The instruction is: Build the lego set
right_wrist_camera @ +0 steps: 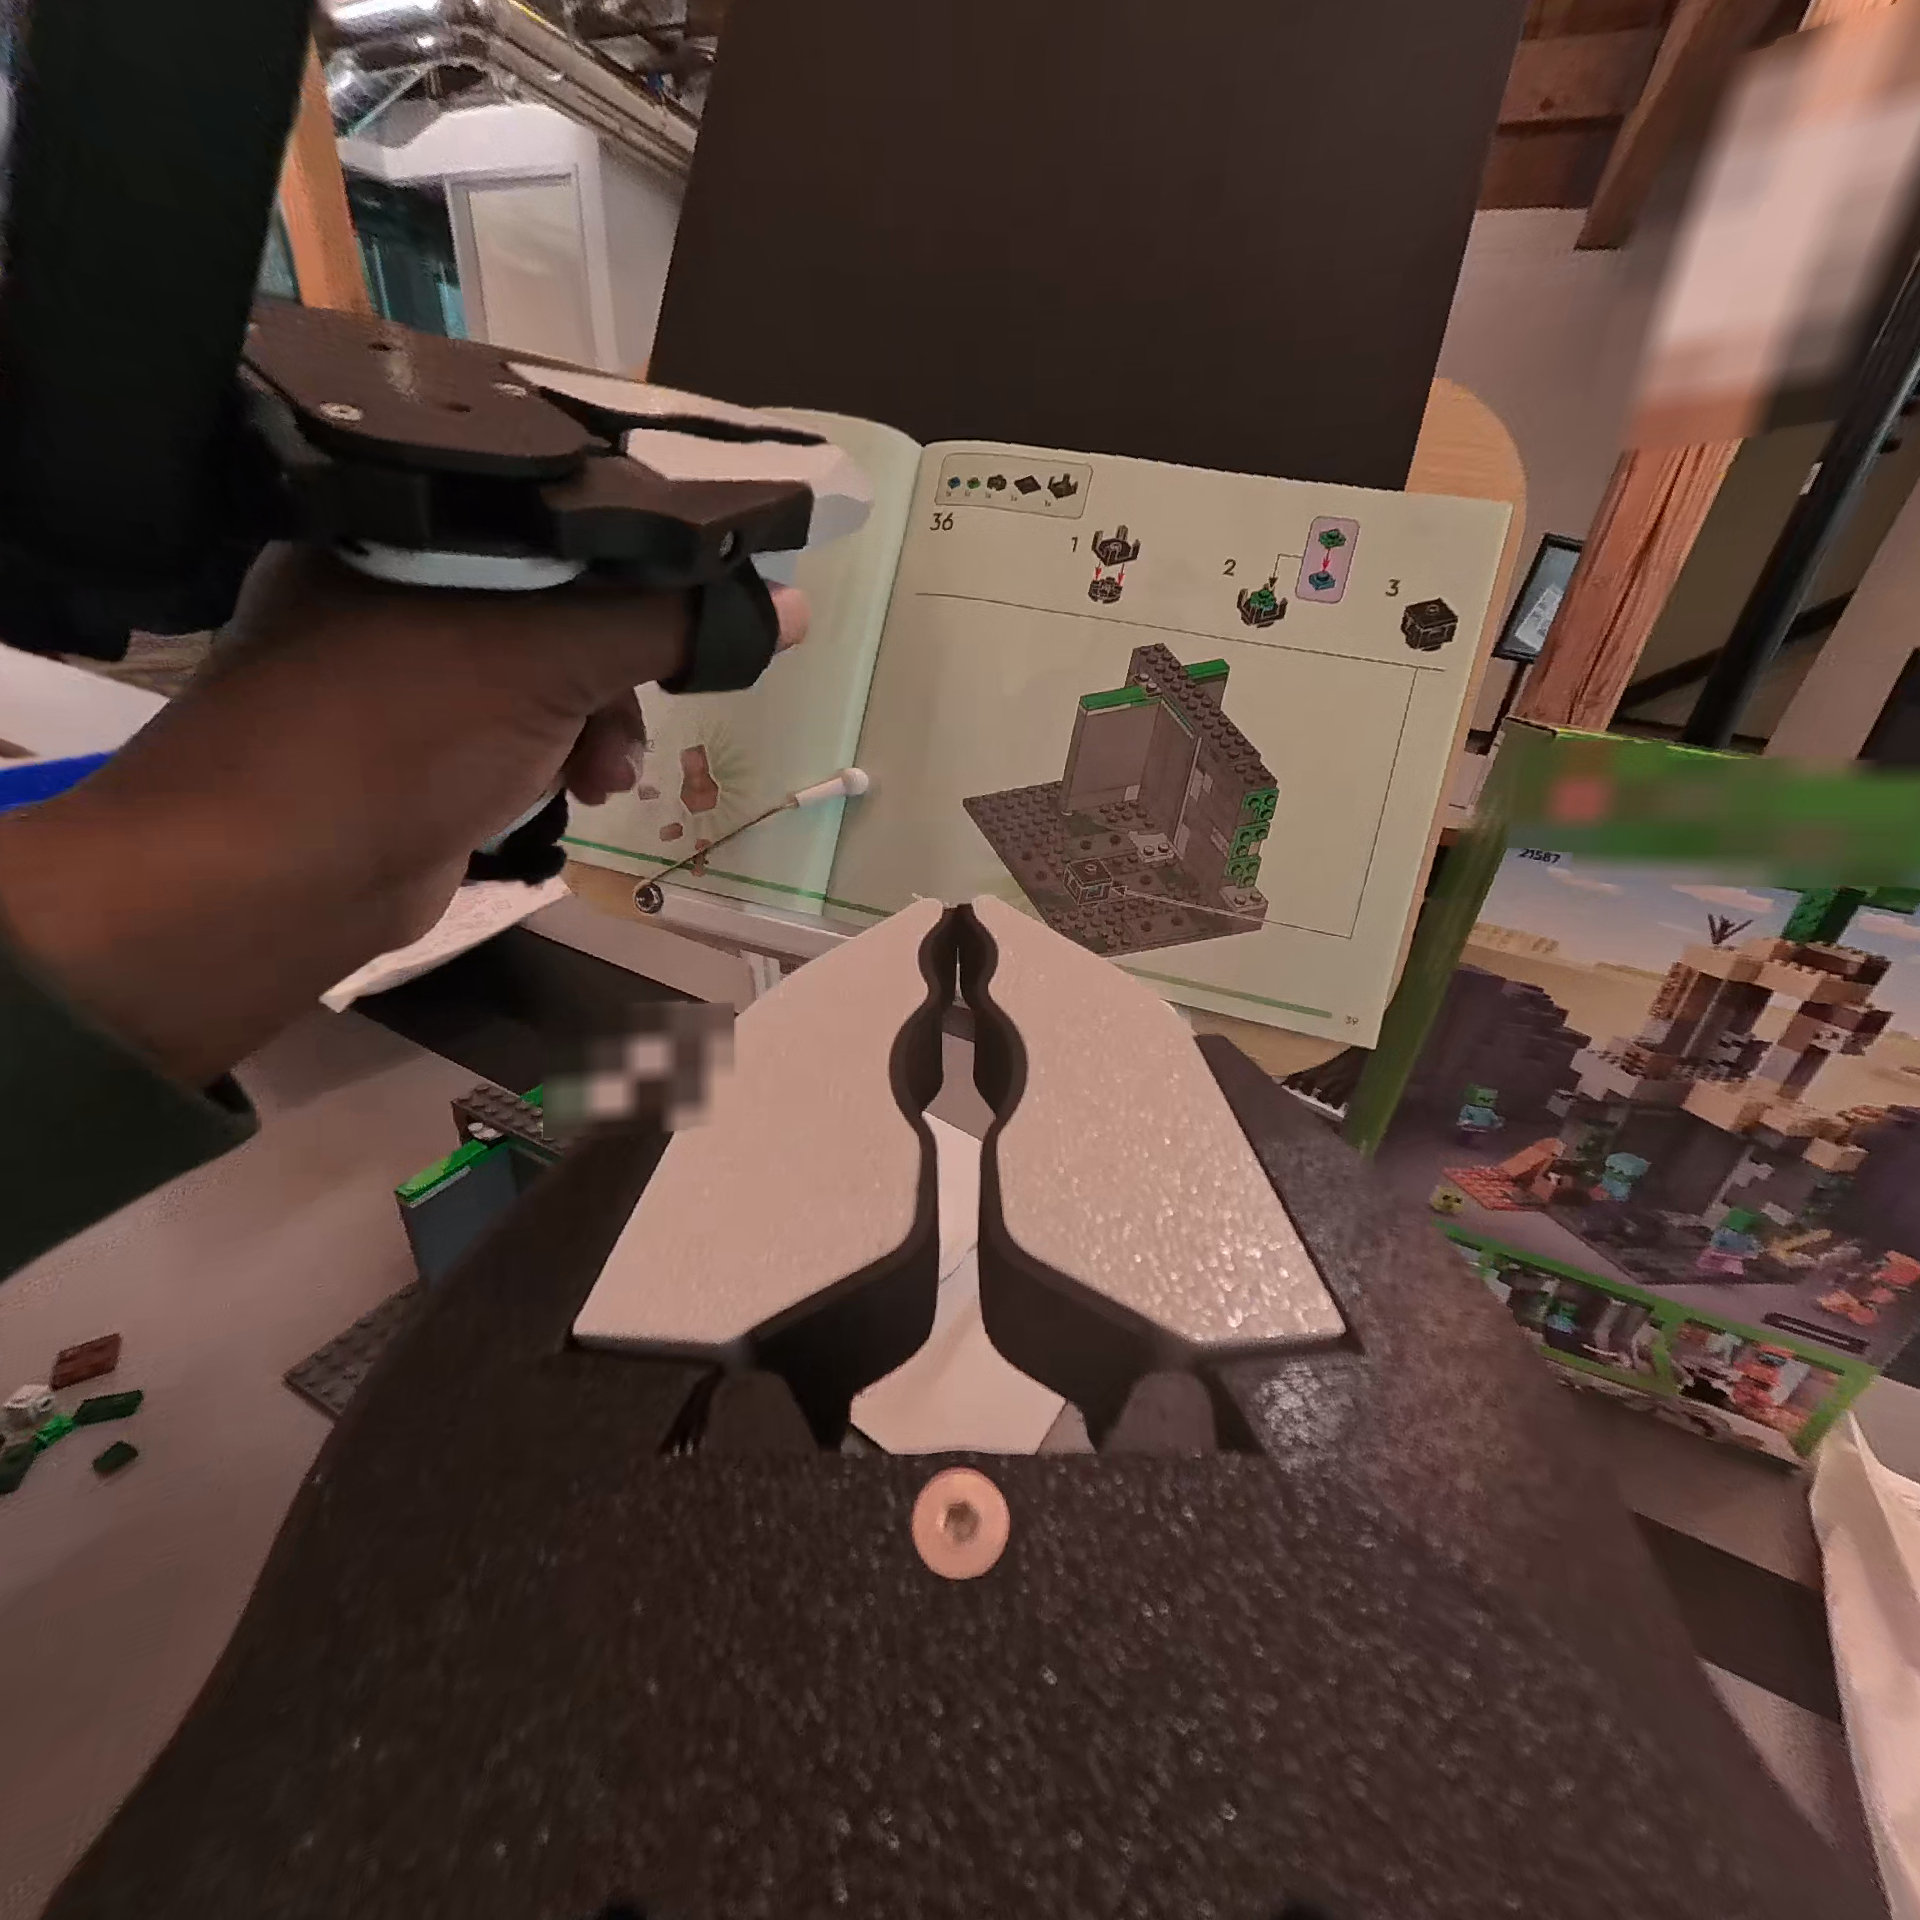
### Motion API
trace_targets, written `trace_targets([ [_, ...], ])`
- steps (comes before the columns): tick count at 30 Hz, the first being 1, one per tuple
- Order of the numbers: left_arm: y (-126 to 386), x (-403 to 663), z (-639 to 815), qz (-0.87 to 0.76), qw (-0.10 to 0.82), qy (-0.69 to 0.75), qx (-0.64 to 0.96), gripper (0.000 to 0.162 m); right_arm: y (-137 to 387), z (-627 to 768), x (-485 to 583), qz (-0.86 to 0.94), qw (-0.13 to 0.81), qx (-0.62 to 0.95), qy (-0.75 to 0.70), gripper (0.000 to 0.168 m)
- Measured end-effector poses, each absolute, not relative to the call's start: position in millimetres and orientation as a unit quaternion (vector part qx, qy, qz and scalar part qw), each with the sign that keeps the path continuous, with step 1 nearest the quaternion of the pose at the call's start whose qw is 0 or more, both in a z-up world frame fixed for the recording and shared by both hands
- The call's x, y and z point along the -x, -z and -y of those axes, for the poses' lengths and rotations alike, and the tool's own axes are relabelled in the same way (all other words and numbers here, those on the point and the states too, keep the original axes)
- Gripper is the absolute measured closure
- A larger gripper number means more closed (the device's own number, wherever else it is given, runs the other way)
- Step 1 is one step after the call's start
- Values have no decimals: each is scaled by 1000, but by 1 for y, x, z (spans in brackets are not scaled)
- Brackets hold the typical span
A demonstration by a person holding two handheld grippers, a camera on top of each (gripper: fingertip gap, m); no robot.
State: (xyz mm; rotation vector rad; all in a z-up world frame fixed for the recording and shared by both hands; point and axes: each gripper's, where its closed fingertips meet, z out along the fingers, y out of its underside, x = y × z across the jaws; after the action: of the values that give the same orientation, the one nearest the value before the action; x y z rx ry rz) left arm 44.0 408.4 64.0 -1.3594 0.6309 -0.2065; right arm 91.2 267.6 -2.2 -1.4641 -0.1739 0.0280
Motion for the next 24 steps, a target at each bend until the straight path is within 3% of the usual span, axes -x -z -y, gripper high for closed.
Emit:
trace_targets([
  [24,-65,-58,-429,-320,699,53,637,162,-2,-266,-84,81,744,662,-41,168],
])
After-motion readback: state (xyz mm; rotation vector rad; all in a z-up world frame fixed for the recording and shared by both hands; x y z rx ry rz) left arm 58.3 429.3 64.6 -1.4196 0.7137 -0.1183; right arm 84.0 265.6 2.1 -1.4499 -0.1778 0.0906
